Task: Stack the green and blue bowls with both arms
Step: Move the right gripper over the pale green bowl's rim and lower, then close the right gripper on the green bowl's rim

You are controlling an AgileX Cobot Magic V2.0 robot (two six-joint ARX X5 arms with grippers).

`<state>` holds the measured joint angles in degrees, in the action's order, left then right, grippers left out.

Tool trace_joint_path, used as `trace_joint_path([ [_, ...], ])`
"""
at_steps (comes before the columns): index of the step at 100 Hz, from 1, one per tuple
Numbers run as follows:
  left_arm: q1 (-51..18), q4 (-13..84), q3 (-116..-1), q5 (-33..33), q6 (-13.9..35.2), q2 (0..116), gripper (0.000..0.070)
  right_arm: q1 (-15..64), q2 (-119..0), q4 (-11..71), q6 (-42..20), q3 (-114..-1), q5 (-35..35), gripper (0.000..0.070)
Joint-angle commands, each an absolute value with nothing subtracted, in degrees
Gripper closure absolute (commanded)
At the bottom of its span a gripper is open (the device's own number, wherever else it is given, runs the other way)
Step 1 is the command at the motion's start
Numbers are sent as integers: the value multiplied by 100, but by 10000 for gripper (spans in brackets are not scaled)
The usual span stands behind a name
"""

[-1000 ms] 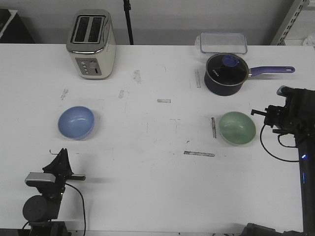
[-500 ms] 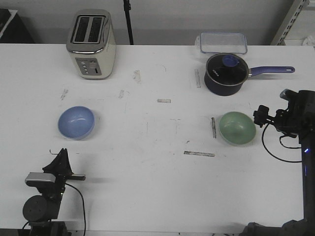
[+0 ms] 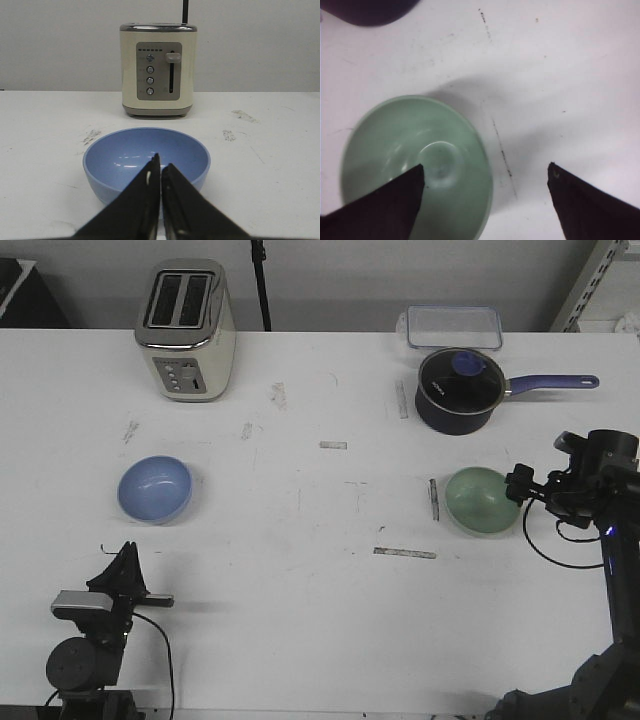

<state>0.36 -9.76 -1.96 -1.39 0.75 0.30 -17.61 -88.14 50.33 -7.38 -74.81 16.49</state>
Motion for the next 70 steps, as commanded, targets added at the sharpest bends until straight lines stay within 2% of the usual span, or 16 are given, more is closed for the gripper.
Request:
trace_joint_path([
  [1,40,-1039,-69,-126,25,19,698,-1756,-8945,4864,-744,-7419,1662,163],
  [40,40,-1039,-69,-126,25,19,698,-1531,-9008,4244,-744,-6746,1662,182],
  [53,40,-1039,-69,-128,25,19,698,-1490,-9091,4195,-746,-6742,1656,296],
  [70,40,-1039,-69,-128,25,19,698,-1483,-9321,4213,-746,-6742,1651,379],
])
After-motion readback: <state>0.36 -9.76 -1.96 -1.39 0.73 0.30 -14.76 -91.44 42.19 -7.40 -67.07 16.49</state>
